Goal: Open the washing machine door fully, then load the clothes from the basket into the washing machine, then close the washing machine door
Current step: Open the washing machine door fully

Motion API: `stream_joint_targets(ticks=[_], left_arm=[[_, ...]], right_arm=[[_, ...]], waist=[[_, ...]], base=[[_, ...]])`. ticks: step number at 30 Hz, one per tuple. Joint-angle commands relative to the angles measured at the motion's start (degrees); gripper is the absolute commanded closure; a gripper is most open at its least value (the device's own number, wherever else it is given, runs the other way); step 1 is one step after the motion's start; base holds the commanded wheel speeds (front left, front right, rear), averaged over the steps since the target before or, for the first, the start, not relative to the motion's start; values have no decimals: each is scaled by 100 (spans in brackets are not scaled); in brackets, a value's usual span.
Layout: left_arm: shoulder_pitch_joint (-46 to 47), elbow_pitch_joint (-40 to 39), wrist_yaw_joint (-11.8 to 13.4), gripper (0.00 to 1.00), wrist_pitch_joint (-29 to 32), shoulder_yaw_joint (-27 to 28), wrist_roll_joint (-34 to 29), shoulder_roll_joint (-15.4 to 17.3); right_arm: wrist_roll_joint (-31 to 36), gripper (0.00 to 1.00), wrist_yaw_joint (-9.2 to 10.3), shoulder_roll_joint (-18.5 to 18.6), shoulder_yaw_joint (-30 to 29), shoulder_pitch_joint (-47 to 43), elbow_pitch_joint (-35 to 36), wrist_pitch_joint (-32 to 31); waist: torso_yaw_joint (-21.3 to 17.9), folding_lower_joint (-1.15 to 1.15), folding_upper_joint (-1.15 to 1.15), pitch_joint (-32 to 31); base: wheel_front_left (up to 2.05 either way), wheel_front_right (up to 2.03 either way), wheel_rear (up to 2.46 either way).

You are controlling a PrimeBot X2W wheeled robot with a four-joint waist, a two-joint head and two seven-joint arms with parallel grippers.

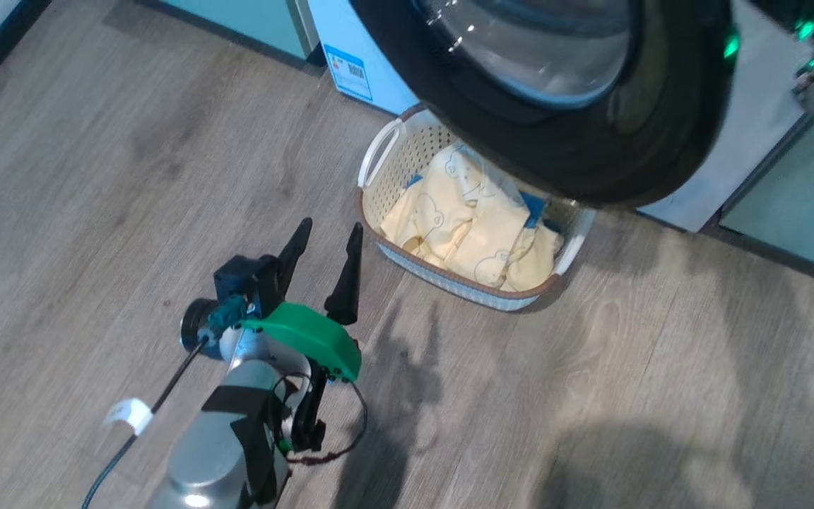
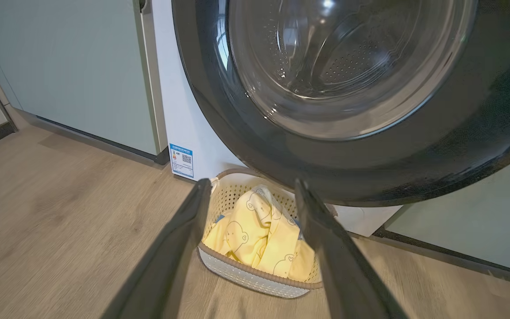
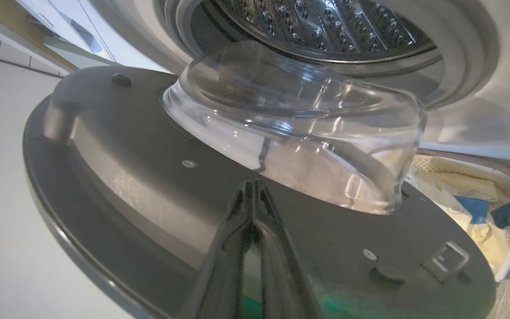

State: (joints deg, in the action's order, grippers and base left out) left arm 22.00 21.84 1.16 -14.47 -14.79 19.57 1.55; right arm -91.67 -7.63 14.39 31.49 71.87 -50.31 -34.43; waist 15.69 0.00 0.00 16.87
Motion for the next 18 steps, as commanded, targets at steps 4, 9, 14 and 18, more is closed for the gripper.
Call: stream_joint_targets(ticks=[4, 9, 14, 18], left_arm=[[-130, -67, -29, 0, -52, 241, -122, 132], [-317, -9, -62, 0, -52, 289, -197, 132], [-483, 69, -119, 0, -52, 350, -306, 132], [-593, 121, -161, 0, -52, 413, -378, 132]], right_arm=[[-113, 100, 14, -279, 16, -278, 395, -179], [-197, 100, 14, -485, 20, -637, 576, -327], [-222, 100, 14, -692, 79, -980, 726, -494], [-216, 100, 14, -846, 154, -1251, 809, -592]], waist=[[-43, 0, 0, -262], [-62, 0, 0, -544], [-53, 0, 0, -797], [-32, 0, 0, -974]], base=[[0, 0, 0], [0, 0, 0], [0, 0, 0], [0, 0, 0]])
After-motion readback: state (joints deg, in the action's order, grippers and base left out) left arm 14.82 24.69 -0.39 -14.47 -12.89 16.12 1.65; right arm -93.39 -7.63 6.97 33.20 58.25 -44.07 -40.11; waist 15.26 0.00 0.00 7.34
